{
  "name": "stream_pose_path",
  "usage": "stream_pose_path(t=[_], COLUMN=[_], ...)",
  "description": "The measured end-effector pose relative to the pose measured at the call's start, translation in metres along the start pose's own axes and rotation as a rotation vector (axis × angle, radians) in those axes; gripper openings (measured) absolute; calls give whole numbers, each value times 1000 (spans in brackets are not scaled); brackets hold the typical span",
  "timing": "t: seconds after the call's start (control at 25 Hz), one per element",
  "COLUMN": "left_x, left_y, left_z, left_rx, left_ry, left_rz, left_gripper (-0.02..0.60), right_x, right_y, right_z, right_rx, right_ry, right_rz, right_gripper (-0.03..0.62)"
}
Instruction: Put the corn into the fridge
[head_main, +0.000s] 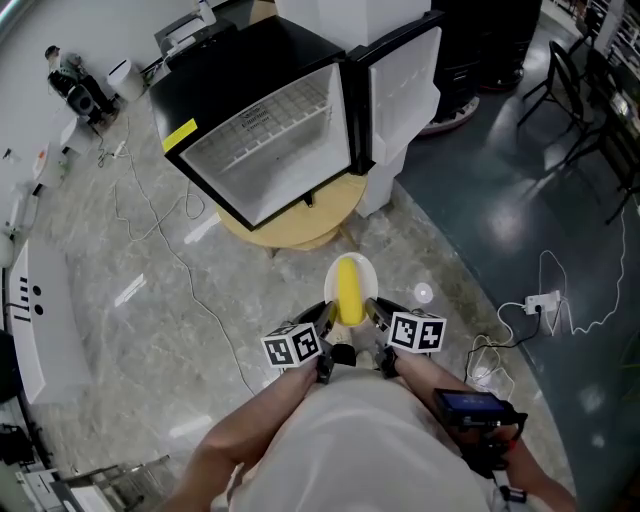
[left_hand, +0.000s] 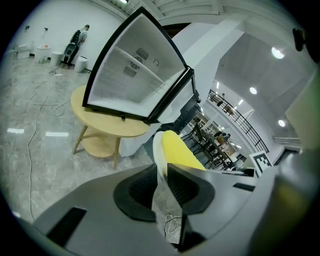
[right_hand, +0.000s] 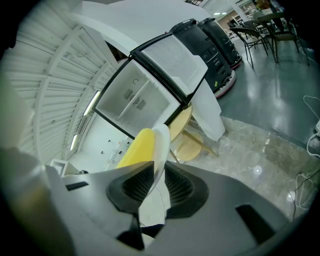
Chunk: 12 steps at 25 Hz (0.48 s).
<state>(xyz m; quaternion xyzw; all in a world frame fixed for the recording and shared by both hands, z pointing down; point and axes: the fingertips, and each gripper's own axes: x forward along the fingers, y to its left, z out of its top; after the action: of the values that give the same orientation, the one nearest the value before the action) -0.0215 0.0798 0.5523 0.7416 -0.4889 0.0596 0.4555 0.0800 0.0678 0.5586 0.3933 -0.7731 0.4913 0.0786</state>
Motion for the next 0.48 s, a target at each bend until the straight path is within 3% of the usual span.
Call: stream_pose_path(t=[0.48], left_x=[37], left_y=[11], left_z=[49], left_rx=[0], left_ry=[2], left_rz=[-27], left_gripper=[64], right_x=[35], right_y=[-8], right_z=[48], right_rx=[1], right_ry=[-13], right_rz=[-15], right_gripper=[54])
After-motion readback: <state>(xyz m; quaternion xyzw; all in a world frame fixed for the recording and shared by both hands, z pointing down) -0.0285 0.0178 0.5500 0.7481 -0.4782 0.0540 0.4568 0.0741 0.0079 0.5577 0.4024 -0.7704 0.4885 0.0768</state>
